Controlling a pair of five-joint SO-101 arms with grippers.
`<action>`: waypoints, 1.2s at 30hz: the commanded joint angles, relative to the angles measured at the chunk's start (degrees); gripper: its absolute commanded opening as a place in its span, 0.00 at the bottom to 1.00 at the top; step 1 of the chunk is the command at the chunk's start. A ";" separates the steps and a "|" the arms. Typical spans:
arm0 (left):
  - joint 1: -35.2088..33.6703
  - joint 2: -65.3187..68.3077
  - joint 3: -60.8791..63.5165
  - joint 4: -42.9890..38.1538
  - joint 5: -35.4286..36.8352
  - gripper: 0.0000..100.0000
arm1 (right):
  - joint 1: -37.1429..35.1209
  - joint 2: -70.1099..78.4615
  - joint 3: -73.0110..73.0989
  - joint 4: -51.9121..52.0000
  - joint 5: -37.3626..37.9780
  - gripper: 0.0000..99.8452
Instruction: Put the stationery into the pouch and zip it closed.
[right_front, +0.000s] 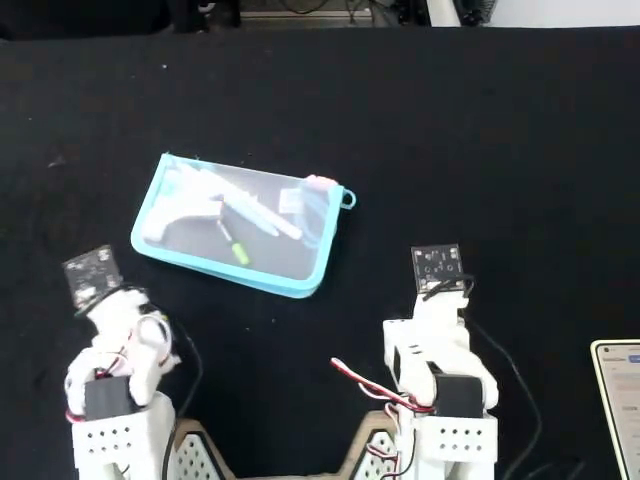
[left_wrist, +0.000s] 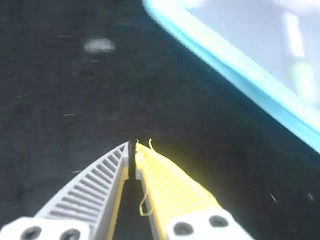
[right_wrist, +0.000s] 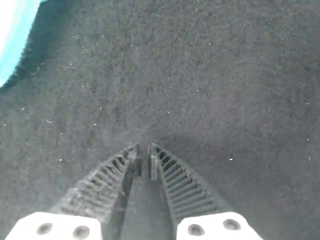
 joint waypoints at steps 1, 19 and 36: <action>4.44 -0.53 1.36 0.18 0.44 0.03 | 0.00 -3.74 -0.40 -1.14 -0.44 0.03; 3.30 -0.70 1.36 0.18 0.44 0.03 | -0.09 -3.74 -0.40 -1.14 -0.44 0.03; -1.10 -0.53 1.36 0.18 0.44 0.03 | -0.09 -3.74 -0.40 -1.14 -0.44 0.03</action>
